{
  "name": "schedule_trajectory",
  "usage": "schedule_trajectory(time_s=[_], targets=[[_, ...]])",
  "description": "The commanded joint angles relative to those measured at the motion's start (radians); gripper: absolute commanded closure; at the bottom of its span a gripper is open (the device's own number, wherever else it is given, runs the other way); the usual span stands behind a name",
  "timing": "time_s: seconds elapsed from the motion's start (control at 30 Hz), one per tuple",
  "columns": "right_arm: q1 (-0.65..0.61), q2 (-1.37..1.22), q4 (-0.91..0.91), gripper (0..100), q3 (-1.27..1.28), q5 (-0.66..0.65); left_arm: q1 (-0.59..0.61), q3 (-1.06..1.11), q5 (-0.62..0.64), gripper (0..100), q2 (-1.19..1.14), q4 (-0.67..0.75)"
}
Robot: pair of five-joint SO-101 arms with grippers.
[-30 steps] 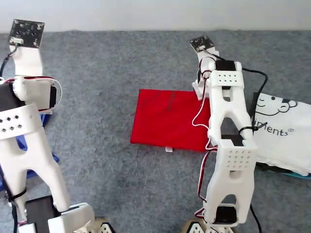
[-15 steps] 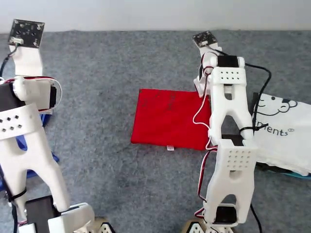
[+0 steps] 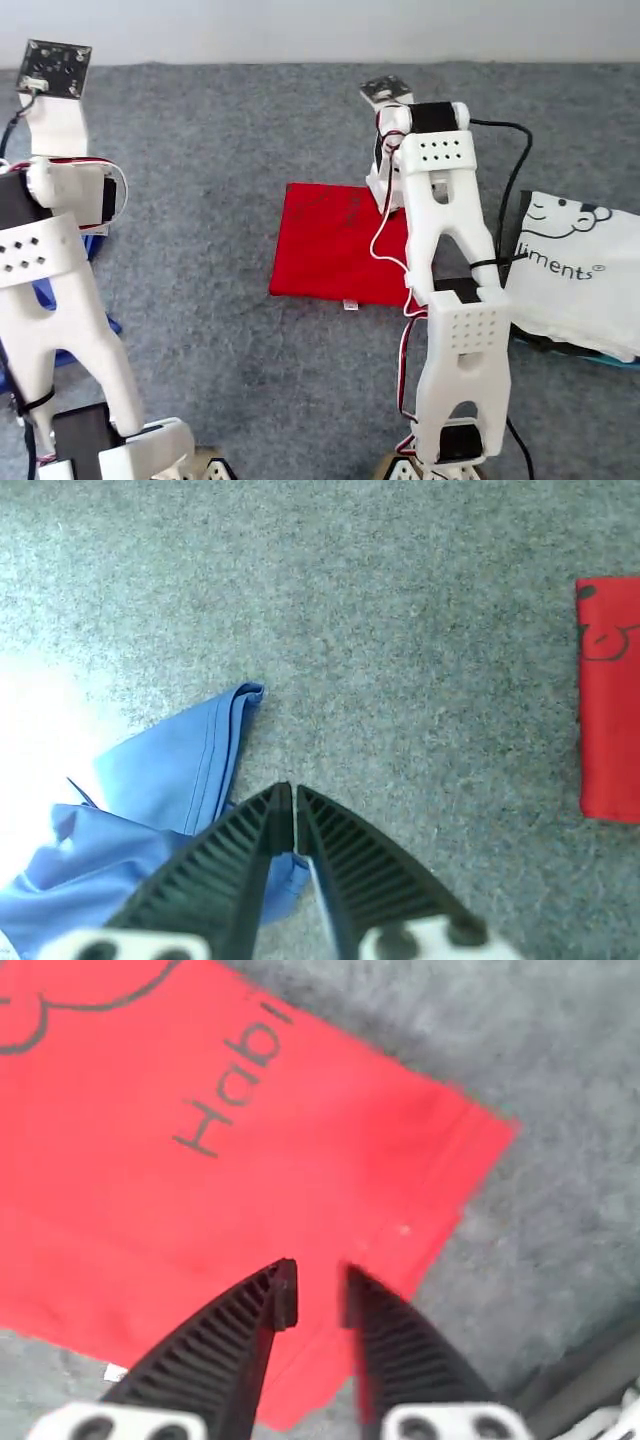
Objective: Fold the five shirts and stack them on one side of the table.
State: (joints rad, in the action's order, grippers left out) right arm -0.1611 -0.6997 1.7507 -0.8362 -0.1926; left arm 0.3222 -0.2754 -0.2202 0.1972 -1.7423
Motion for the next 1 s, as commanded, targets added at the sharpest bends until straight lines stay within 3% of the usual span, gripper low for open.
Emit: schedule_trajectory(time_s=[0.0, 0.13, 0.53, 0.6, 0.73, 0.97], targets=[[-0.002, 0.071, 0.039, 68.4, -0.035, 0.146, 0.008, -0.001, -0.005, 99, 0.035, -0.009], [-0.002, 0.025, 0.022, 63.0, -0.038, 0.255, 0.008, -0.001, -0.006, 99, 0.038, -0.009], [-0.028, -0.257, 0.002, 65.2, -0.041, 0.384, 0.008, -0.001, -0.003, 99, 0.034, -0.009], [-0.047, -0.275, 0.004, 72.7, -0.041, 0.368, 0.008, -0.001, -0.003, 99, 0.031, -0.009], [-0.059, -0.283, -0.008, 98.5, -0.043, 0.216, 0.008, -0.001, -0.003, 99, 0.031, -0.009], [-0.030, -0.283, 0.004, 98.7, -0.043, 0.068, 0.008, -0.001, -0.005, 99, 0.031, -0.009]])
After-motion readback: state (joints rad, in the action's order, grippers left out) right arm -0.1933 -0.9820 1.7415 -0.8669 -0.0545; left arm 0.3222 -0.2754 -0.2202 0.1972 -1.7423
